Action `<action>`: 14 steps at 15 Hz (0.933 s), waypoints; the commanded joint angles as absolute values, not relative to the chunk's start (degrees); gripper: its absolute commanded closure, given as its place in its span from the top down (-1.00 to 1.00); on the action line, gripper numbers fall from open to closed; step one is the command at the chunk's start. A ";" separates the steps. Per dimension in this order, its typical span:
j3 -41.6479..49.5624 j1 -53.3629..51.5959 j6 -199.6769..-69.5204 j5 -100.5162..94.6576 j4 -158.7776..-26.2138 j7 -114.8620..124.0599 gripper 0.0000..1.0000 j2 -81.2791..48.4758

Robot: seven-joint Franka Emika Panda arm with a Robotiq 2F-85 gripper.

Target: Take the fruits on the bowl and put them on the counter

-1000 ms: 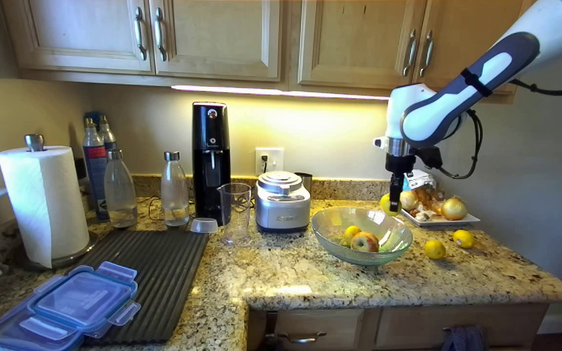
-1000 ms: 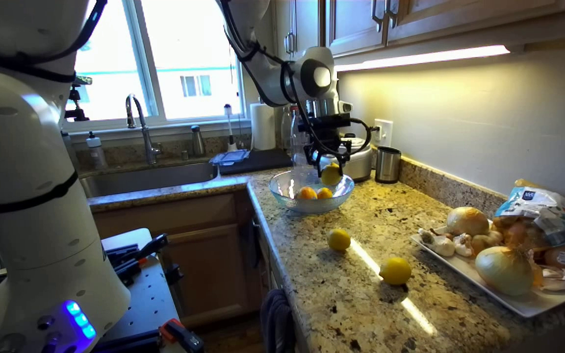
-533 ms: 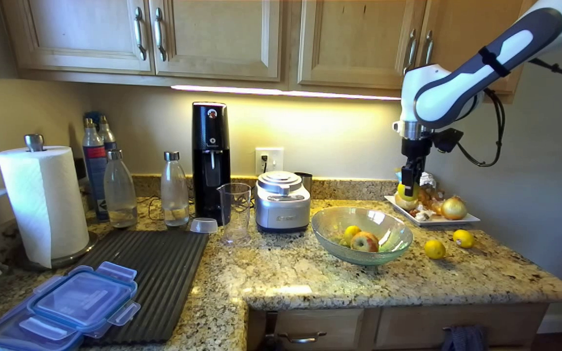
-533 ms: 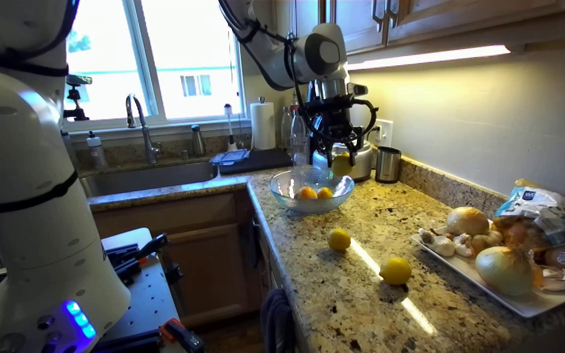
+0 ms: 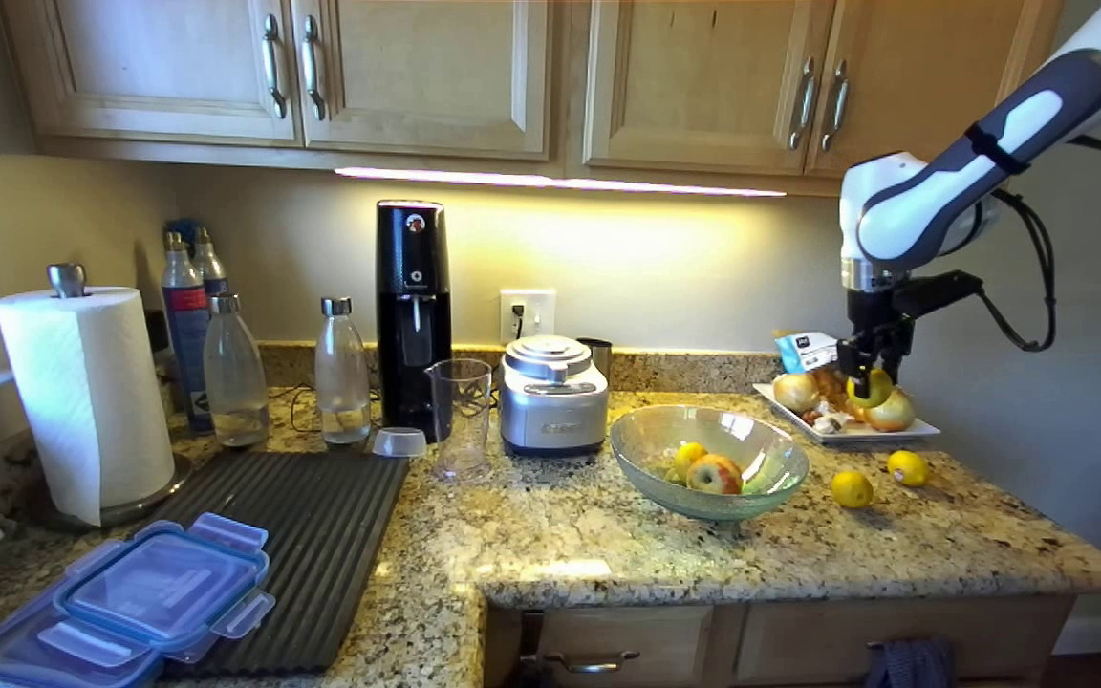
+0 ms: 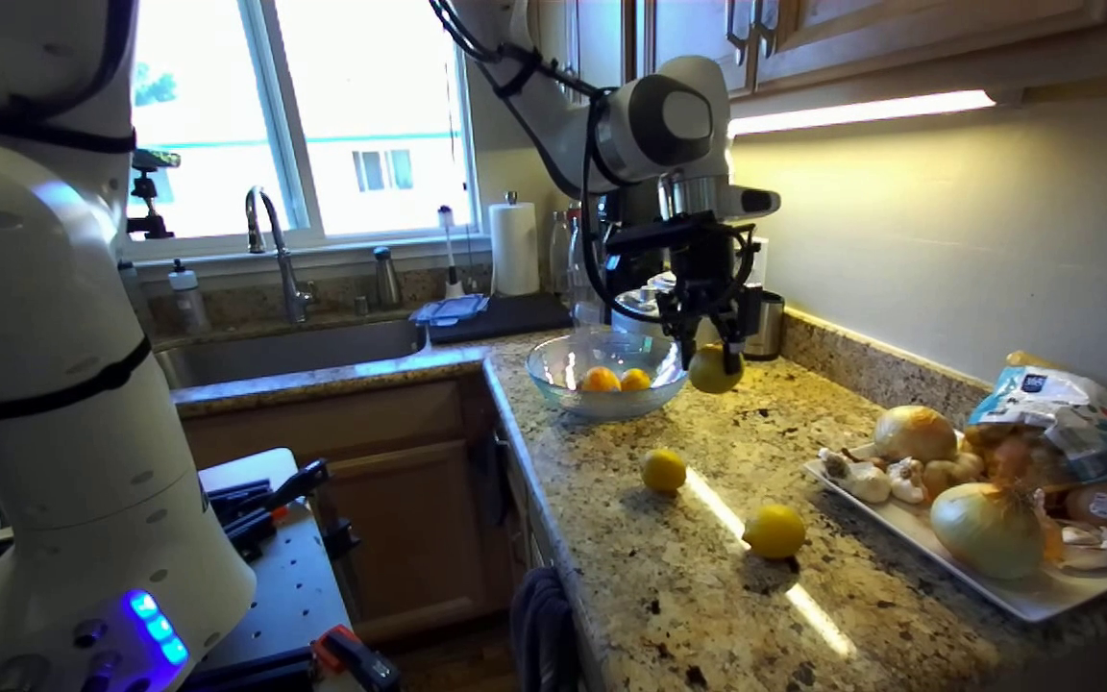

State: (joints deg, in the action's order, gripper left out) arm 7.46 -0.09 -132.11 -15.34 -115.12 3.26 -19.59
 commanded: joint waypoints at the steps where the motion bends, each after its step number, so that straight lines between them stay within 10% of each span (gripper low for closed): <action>1: 9.62 1.04 -133.76 -15.71 -117.53 11.49 -0.21 -20.87; 14: 12.71 2.16 -147.35 -6.50 -119.22 22.69 -0.21 -33.32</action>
State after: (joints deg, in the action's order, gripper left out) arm 12.72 1.70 -144.48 -9.05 -117.79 21.69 -32.55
